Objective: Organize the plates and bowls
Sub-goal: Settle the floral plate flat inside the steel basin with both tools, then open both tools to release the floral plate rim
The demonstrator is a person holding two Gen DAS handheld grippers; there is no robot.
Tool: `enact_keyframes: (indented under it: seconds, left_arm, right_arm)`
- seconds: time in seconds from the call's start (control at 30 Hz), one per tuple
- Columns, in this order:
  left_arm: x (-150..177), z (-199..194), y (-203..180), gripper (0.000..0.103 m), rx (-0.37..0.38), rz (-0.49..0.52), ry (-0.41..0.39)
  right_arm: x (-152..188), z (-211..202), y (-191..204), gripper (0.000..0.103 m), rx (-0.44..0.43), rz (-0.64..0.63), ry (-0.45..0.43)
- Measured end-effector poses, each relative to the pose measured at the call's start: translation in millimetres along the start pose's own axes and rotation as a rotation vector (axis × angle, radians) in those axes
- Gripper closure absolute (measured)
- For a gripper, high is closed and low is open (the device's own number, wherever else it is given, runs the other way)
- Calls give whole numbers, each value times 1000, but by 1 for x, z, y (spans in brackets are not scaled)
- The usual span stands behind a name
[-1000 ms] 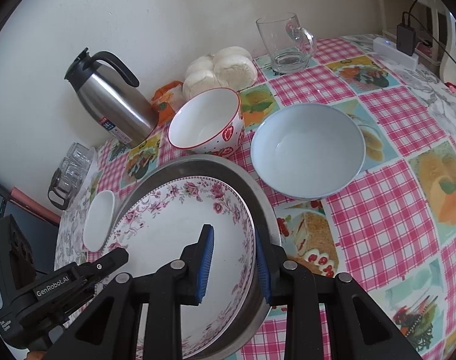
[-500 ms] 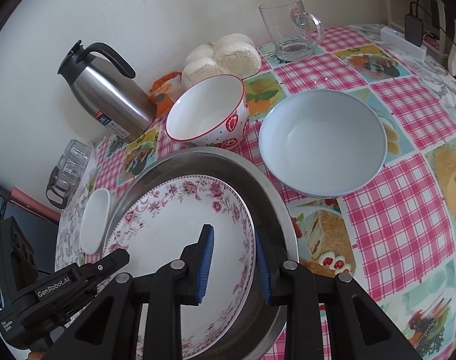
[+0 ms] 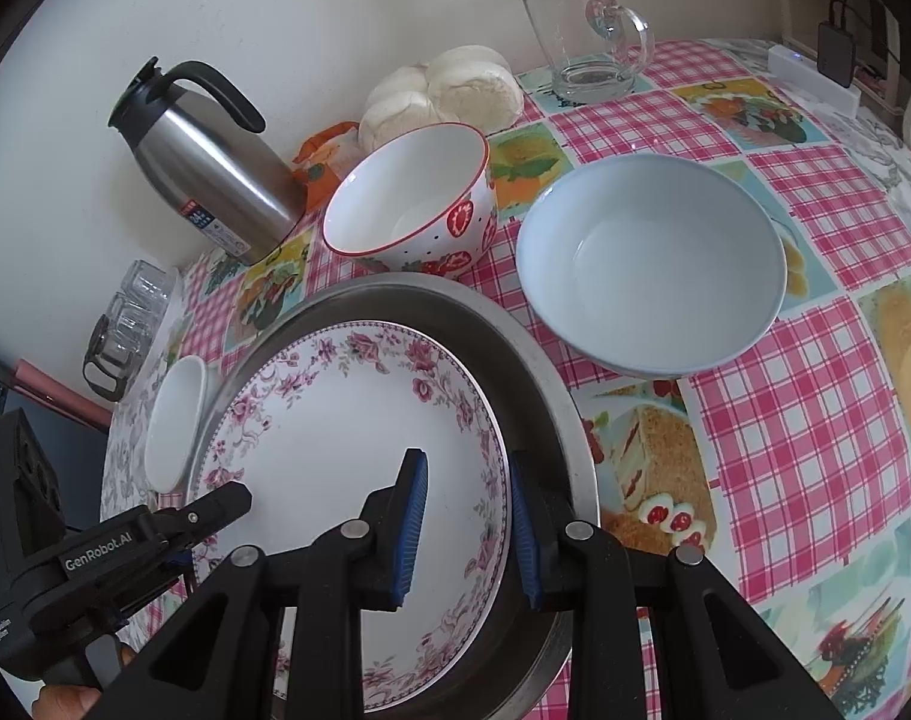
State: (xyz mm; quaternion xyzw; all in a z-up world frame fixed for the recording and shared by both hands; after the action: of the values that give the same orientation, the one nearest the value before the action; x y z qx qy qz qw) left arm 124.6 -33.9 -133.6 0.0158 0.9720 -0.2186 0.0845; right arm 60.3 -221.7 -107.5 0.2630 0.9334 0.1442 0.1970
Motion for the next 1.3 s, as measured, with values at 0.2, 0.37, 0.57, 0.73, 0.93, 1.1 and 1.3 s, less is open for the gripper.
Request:
enact_keyframes:
  seconds: [0.2,0.37,0.57,0.73,0.93,1.1,1.3]
  left_arm:
    - [0,-1,3,77,-7,-12,1]
    - [0,-4,2,75,-14,-6,-10]
    - [-4,-9,1,75,-18,-3,-33]
    - [-6,-17,0,75,-29,7,-58]
    - [-11,-42,-13,70,-20,51,-132]
    - [-16,-64,-21,50,-25,70,-201]
    - [-19,-68,-6,38,-41,-1,-210]
  right_arm:
    - [0,1,-1,74,-6,4,8]
    - [0,0,-1,74,-6,1,11]
    - [-3,-8,-1,74,-5,-7,-21]
    - [-10,-22,3,72,-21,-28,-66]
    - [-12,-30,0,72,-33,-20,-90]
    - [-15,-39,-2,62,-20,-24,-124]
    - [-15,-43,-3,39,12,-45,-144]
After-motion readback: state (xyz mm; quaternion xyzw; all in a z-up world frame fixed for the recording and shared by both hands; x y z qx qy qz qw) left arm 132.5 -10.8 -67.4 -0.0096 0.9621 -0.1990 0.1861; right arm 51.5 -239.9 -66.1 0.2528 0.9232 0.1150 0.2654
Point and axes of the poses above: each gripper's, at about its wrist camera, not at the fingertips, and z roughly the way its jaws point, y to its left, x to its underside, the point moved 7 cm from there along z, roughly the way its jaws point, and after that the axes turned 3 degrees about y, right-handed, at the moved point
